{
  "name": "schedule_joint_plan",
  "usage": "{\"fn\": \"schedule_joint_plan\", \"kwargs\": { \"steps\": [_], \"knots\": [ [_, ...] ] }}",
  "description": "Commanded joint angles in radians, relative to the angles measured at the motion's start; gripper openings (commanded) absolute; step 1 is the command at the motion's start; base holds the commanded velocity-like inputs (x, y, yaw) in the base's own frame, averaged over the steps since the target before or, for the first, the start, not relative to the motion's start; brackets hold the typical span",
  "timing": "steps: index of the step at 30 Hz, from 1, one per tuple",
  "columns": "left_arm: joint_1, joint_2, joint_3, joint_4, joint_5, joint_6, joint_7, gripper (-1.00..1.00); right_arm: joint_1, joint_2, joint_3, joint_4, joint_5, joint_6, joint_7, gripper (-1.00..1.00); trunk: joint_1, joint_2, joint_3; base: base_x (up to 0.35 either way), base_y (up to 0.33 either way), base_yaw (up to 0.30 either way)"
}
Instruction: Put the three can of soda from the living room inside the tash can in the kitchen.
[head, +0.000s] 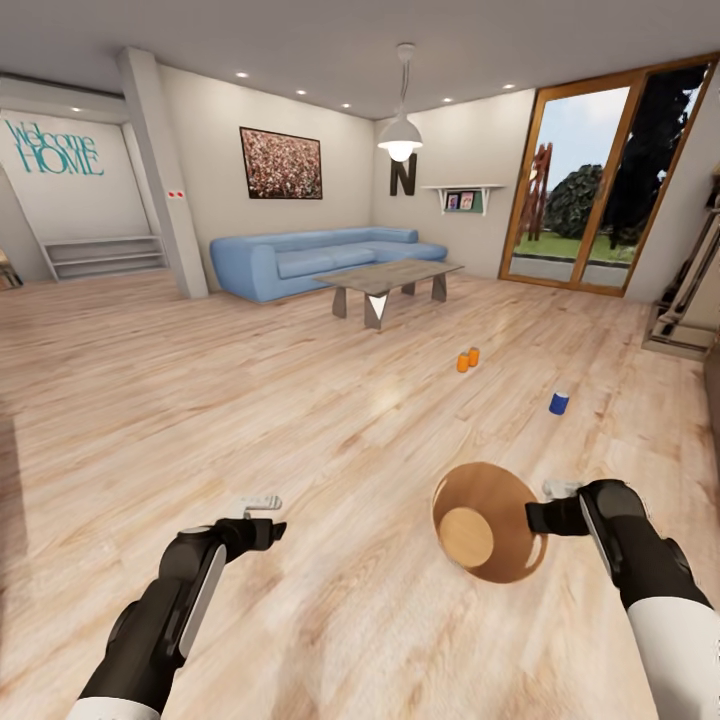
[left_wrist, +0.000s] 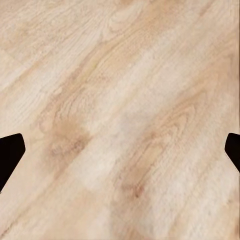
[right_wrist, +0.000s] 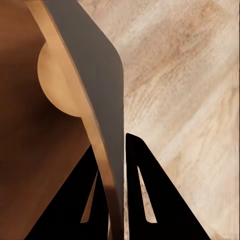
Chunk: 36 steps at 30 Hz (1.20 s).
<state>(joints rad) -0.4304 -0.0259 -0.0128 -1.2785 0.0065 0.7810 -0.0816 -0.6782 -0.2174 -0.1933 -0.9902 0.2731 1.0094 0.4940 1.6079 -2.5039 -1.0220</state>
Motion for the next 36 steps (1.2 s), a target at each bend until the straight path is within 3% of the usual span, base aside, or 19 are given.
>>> {"fn": "schedule_joint_plan", "kwargs": {
  "steps": [1,4,16,21,26,27,36],
  "knots": [
    [0.0,0.0,0.0,0.0,0.0,-0.006,0.0,1.0,-0.001,0.0,0.006,-0.001,-0.006,-0.006,0.007,-1.0,0.0,0.0,0.0,0.0,0.0,0.0],
    [0.0,0.0,0.0,0.0,0.0,-0.011,0.0,1.0,-0.001,0.0,0.021,-0.001,0.034,-0.011,0.008,-1.0,0.0,0.0,0.0,0.0,0.0,0.0],
    [0.0,0.0,0.0,0.0,0.0,-0.011,0.0,1.0,-0.001,0.0,0.021,-0.001,0.192,-0.011,0.008,-1.0,0.0,0.0,0.0,0.0,0.0,0.0],
    [-0.001,-0.015,0.002,0.0,0.0,-0.003,0.001,1.0,0.007,0.028,0.041,-0.001,0.252,-0.047,0.001,-1.0,0.0,0.0,0.0,0.052,0.161,-0.134],
    [-0.001,-0.019,0.002,-0.001,0.0,-0.001,0.001,1.0,0.009,0.056,0.055,-0.001,0.261,-0.081,-0.001,-1.0,0.0,0.0,0.0,0.093,0.267,-0.223],
    [-0.001,-0.019,0.002,-0.001,0.0,-0.001,0.002,1.0,0.009,0.067,0.056,-0.001,-0.065,-0.155,-0.001,-1.0,0.0,0.0,0.0,0.105,0.292,-0.243],
    [-0.001,-0.02,0.002,-0.001,0.0,0.0,-0.001,1.0,0.009,0.07,0.056,-0.001,-0.067,-0.162,-0.002,-1.0,0.0,0.0,0.0,0.109,0.301,-0.25]
  ]
}}
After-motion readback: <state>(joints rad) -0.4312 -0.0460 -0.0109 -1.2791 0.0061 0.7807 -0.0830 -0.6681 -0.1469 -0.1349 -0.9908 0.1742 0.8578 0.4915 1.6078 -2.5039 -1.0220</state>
